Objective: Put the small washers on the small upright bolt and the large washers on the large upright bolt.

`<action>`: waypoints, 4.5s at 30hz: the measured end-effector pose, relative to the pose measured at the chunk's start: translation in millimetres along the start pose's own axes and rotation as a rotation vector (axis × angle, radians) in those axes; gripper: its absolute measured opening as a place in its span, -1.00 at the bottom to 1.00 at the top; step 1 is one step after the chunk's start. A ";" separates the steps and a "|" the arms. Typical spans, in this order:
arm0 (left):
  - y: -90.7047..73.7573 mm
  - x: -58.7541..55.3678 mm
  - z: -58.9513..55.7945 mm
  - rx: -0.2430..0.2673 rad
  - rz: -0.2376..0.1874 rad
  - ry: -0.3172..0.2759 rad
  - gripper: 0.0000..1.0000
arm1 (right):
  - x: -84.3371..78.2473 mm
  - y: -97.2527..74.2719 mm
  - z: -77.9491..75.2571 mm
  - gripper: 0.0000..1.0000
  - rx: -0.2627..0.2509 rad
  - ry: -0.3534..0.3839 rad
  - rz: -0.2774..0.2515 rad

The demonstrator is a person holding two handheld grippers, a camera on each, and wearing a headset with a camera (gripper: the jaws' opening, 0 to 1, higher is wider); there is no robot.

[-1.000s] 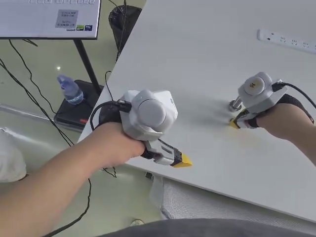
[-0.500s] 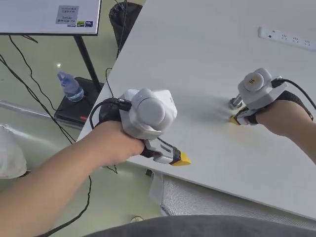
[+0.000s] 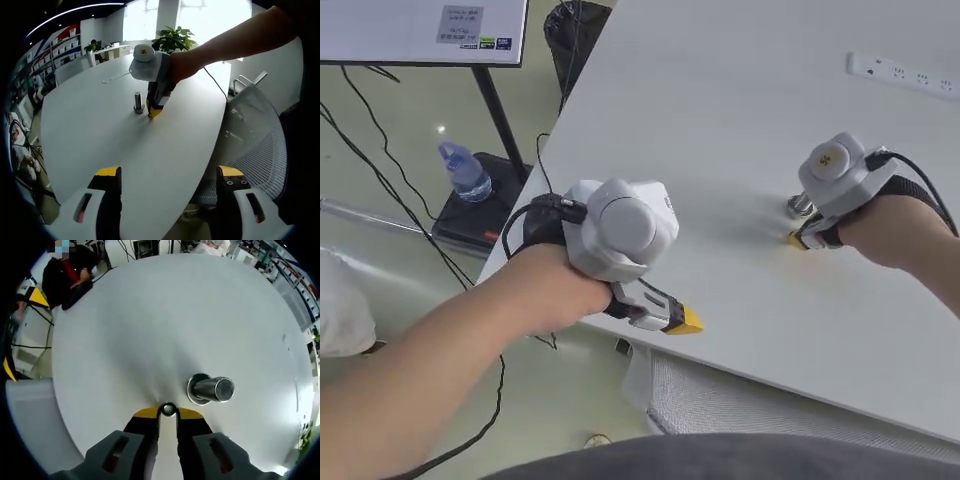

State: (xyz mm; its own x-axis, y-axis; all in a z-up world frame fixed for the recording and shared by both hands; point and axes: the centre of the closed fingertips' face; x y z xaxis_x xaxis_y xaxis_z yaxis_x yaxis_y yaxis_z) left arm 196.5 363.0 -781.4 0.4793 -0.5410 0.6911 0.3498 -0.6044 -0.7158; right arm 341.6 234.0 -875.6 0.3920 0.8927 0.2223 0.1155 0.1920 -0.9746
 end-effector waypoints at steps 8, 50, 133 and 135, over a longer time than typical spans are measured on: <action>-0.6 0.4 -0.9 0.004 0.001 -0.004 0.53 | -0.4 -0.5 0.1 -0.74 -0.002 0.003 0.001; 14.7 15.3 -12.9 0.109 -0.013 -0.076 0.53 | -74.4 -72.5 -34.7 -0.76 0.053 -0.043 0.033; 25.4 12.0 0.2 0.093 -0.008 -0.109 0.51 | -49.8 -50.3 -79.1 -0.76 0.048 -0.084 0.041; 25.5 13.5 2.2 0.093 -0.013 -0.112 0.51 | -50.7 -48.5 -78.2 -0.76 0.046 -0.091 0.043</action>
State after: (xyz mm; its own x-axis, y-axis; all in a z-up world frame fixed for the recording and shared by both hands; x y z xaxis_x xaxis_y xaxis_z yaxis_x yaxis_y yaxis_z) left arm 213.6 341.5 -790.5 0.5591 -0.4614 0.6888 0.4271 -0.5518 -0.7163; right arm 387.5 147.5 -837.4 0.3105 0.9336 0.1789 0.0573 0.1695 -0.9839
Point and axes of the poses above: the centre of the closed fingertips' face, and the gripper's own axes: y roughly forward along the fingers, z roughly to its left, x roughly out of its top, and after that the axes turned 1 degree about z, right-handed
